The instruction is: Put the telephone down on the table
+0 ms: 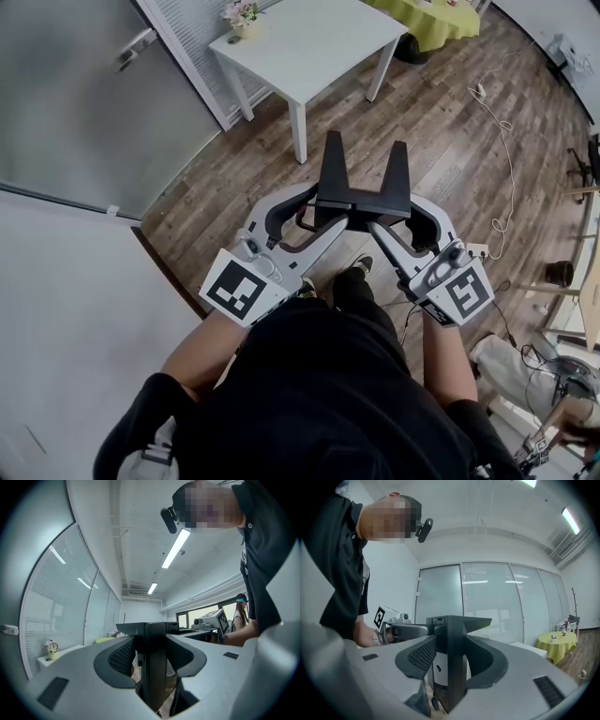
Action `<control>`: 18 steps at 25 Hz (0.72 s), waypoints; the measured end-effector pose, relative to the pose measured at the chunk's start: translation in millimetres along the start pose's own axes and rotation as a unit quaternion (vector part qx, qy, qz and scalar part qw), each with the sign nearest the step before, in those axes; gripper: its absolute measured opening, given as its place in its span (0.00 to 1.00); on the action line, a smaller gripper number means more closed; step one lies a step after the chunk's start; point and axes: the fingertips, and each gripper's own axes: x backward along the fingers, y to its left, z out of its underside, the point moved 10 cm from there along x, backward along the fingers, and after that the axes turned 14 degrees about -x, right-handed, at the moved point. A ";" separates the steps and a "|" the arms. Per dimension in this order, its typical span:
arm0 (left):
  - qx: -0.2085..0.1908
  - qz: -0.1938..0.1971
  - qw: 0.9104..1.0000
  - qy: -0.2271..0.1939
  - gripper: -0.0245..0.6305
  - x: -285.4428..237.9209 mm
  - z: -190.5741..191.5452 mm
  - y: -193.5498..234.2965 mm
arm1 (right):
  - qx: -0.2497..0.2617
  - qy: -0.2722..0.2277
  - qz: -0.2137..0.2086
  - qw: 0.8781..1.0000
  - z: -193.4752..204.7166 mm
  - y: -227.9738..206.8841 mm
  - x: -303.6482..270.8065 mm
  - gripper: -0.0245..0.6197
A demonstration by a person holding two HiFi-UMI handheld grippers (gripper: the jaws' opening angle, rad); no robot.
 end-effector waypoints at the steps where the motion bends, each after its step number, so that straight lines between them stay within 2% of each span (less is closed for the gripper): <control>1: -0.001 0.002 1.000 -0.001 0.35 -4.4 0.6 1.6 | 0.000 0.000 0.001 1.000 -1.0 -4.1 0.0 0.36; 18: -0.006 -0.005 1.000 0.009 0.35 -121.3 5.7 38.2 | -0.008 -0.008 -0.010 1.000 -31.0 -126.1 -4.0 0.36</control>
